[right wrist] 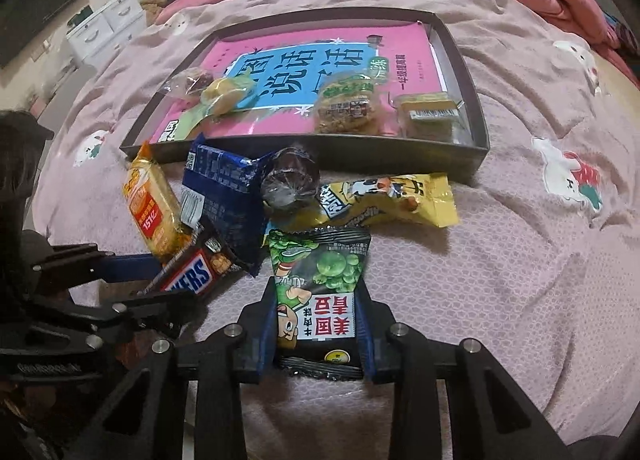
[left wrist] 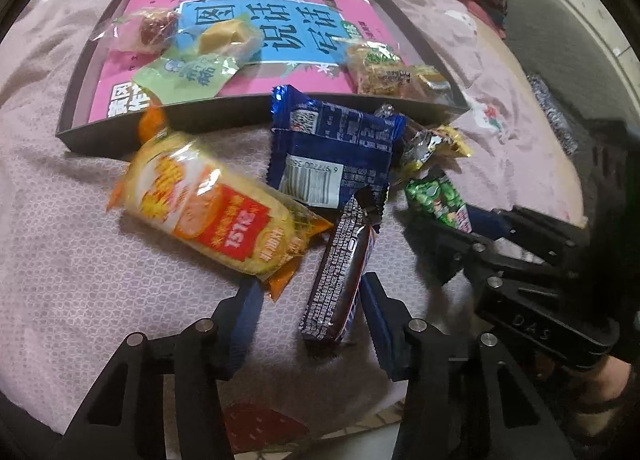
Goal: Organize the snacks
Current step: 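Grasp Snickers bar with left tool while right tool grasps green pea packet, then lift Snickers bar with left tool while right tool lifts green pea packet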
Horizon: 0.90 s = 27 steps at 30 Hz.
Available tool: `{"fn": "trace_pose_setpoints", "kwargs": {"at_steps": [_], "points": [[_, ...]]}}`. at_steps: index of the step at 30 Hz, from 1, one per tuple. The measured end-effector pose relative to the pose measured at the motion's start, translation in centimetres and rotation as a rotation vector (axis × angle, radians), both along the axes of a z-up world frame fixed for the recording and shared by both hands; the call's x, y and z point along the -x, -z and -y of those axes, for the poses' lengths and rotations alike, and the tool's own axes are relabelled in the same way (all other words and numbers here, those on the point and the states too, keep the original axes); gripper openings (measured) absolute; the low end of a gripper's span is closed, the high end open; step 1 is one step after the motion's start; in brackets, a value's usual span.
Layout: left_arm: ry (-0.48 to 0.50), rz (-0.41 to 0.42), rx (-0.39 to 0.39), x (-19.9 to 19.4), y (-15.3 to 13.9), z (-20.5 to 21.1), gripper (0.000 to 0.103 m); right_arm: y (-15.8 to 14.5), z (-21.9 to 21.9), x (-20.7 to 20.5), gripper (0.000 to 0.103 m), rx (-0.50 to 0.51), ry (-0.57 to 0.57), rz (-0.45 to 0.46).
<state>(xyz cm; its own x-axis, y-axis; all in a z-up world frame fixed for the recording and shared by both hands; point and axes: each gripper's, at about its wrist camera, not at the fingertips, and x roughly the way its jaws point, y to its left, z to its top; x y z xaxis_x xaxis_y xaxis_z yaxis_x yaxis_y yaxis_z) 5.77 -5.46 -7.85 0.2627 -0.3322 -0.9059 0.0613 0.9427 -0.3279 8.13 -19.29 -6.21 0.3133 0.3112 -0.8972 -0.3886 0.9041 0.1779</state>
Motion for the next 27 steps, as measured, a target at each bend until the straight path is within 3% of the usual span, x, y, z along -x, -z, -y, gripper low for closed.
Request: {"fn": "trace_pose_setpoints", "kwargs": {"at_steps": [4, 10, 17, 27], "points": [[0.01, 0.004, -0.022, -0.2, 0.2, 0.5, 0.05, 0.1, 0.2, -0.1, 0.033, -0.016, 0.011, -0.009], [0.005, -0.023, 0.014, 0.6, 0.1, 0.1, 0.034, 0.1, 0.4, -0.3, 0.033, -0.035, 0.022, -0.022], [0.026, -0.041, 0.046, 1.2, -0.4, 0.6, 0.023, 0.1, 0.7, -0.3, 0.033, -0.05, 0.025, -0.029], [0.026, -0.062, 0.075, 1.9, -0.5, 0.7, 0.023, 0.3, 1.0, -0.5, 0.034, -0.075, 0.038, -0.05]]}}
